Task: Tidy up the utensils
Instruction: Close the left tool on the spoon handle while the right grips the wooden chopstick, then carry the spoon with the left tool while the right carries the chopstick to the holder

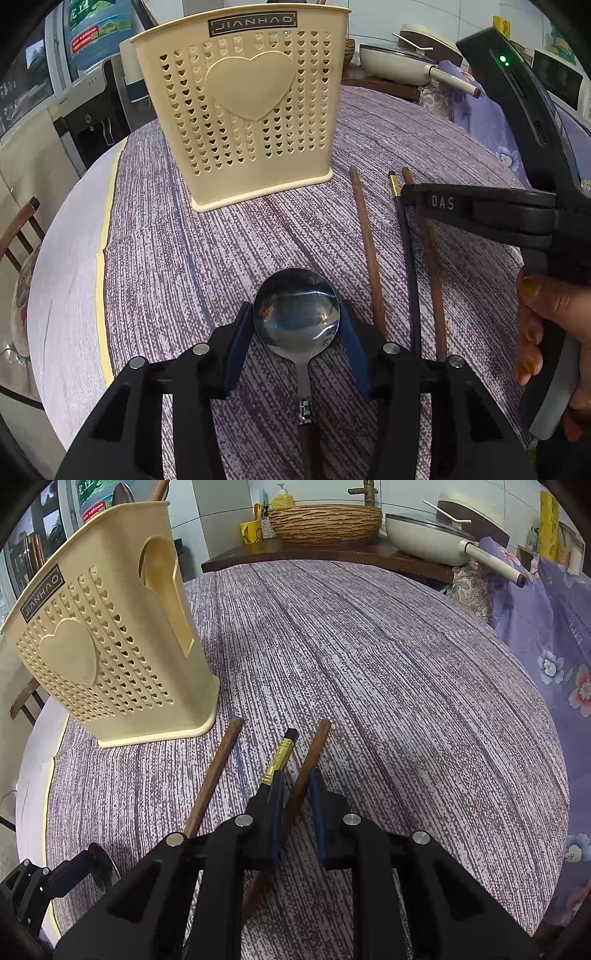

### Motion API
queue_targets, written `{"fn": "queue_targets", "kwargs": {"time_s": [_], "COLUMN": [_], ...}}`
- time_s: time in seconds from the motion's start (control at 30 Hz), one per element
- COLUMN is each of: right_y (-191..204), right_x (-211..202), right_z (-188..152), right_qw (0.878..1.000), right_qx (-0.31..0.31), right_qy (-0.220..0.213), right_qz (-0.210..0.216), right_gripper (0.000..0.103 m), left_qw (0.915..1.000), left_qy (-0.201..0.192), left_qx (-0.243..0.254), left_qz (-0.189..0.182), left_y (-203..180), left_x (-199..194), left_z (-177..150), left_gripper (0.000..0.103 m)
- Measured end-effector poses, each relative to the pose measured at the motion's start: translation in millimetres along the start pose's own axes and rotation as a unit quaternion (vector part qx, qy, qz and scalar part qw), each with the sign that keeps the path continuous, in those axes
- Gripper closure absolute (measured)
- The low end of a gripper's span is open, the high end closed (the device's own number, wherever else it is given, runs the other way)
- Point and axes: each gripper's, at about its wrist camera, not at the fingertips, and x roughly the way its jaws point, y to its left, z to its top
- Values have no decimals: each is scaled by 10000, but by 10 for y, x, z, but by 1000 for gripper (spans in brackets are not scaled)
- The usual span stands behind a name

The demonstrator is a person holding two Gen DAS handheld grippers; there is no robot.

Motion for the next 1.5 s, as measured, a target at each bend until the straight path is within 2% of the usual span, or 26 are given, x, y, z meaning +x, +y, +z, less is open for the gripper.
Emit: {"fn": "queue_targets", "kwargs": {"time_s": [0.37, 0.6, 0.8, 1.07, 1.3, 1.5], "right_y": [-66, -194, -288, -338, -321, -283], "right_x": [28, -2, -330, -814, -1256, -1514], "right_z": [26, 24, 81, 144, 120, 93], "right_qw": [9996, 9952, 9882, 9792, 9687, 9642], "right_qx": [212, 653, 826, 677, 356, 82], "right_qy": [-18, -152, -691, -1281, -1806, -2007], "right_qz": [203, 719, 1090, 1417, 1663, 1730], "right_gripper": [91, 92, 95, 95, 95, 95], "left_qw": [9998, 9987, 9946, 9879, 9836, 9821], "left_qy": [-47, -390, -883, -1391, -1642, -1664], "left_qx": [-88, -191, -393, -502, -542, -591], "left_qz": [-144, -257, -372, -467, -521, -655], "left_y": [9, 99, 260, 360, 405, 454], "left_x": [21, -122, -369, -678, -822, -869], "left_z": [66, 138, 276, 447, 489, 529], "left_gripper": [56, 56, 56, 56, 56, 56]}}
